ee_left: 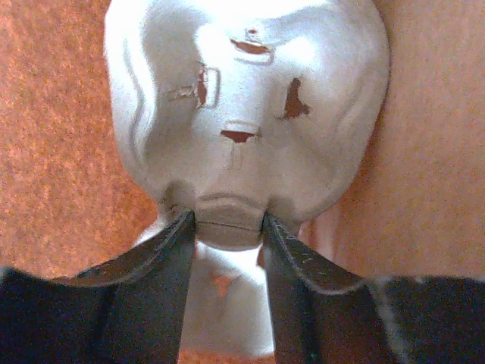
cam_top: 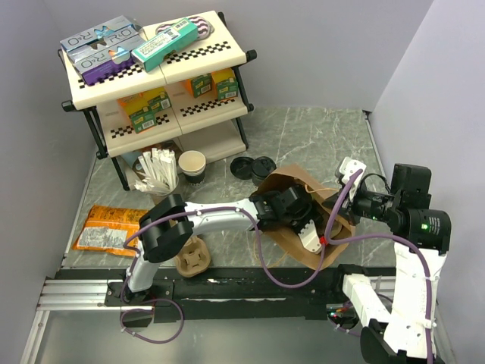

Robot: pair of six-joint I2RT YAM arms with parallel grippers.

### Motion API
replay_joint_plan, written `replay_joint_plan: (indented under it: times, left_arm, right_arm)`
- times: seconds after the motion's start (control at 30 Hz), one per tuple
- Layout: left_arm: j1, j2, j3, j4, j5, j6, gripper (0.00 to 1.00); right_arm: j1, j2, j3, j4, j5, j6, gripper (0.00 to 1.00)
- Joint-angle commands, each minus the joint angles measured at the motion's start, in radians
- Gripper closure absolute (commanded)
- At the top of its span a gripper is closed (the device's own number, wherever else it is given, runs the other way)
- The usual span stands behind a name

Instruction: Pack the takeout coffee

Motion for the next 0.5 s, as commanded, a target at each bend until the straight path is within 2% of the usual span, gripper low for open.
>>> replay_joint_plan:
  times: [0.0, 0.13, 0.27, 0.3, 0.47]
  left_arm:
    - [0.006, -0.039, 0.017, 0.07, -0.005, -0.001, 0.48]
    - [0.01, -0.037, 0.017, 0.141, -0.016, -0.044, 0.39]
    - [0.017, -0.029, 0.043, 0.118, -0.008, -0.07, 0.32]
    - [0.02, -0.029, 0.045, 0.114, -0.005, -0.084, 0.27]
    - [0.042, -0.085, 0.055, 0.091, 0.094, -0.185, 0.23]
  right_arm:
    - [0.008, 0.008, 0.012, -0.214, -0.049, 0.003, 1.0]
    - [0.006, 0.013, 0.01, -0.214, -0.043, 0.009, 1.0]
    - [0.008, 0.02, 0.001, -0.213, -0.04, 0.009, 1.0]
    - [0.008, 0.02, -0.002, -0.21, -0.037, 0.01, 1.0]
    - [0.008, 0.033, -0.002, -0.169, -0.011, 0.046, 1.0]
